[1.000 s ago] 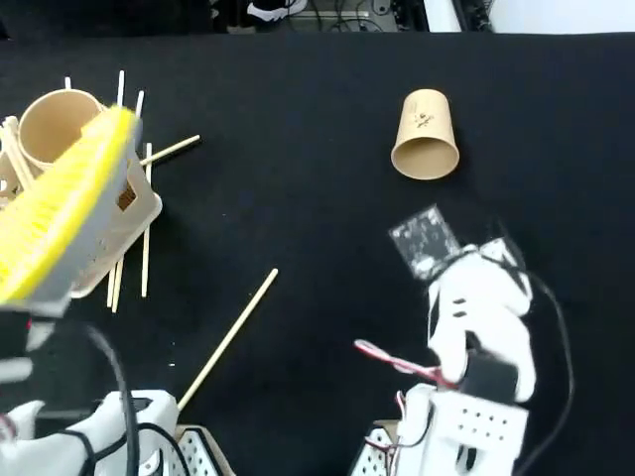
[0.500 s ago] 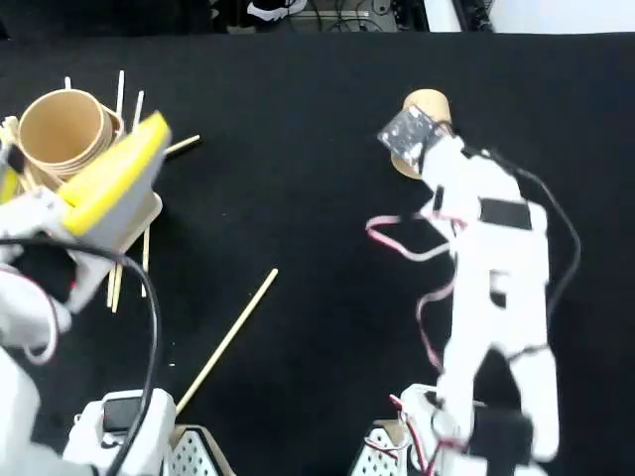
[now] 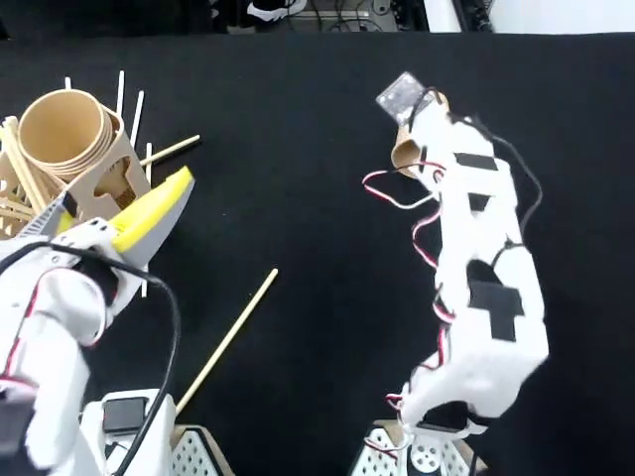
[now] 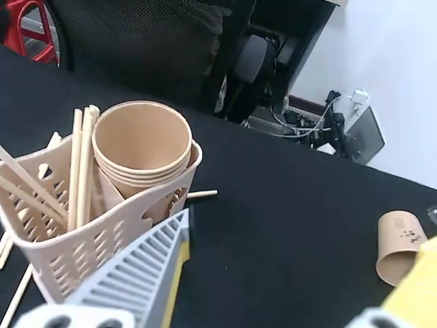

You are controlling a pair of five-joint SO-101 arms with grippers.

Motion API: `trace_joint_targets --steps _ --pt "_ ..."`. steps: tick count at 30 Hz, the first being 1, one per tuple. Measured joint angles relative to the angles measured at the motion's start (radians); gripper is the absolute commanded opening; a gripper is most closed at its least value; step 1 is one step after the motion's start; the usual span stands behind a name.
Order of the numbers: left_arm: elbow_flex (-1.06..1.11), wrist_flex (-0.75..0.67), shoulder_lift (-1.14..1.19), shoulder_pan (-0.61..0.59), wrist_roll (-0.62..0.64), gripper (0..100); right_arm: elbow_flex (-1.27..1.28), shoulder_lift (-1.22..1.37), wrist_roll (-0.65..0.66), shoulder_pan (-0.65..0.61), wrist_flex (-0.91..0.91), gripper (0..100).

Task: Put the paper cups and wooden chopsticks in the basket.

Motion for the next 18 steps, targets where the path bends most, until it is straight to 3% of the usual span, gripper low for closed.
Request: trace_joint_targets --steps 7,18 --pt "0.359 -0.215 -0.198 0.0 0.0 47 -0.137 0.209 -0.015 0.0 -0.15 0.5" --pt "0.845 -0.224 -0.559 0.0 0.0 47 -0.186 0.152 -0.069 0.044 0.003 1.1"
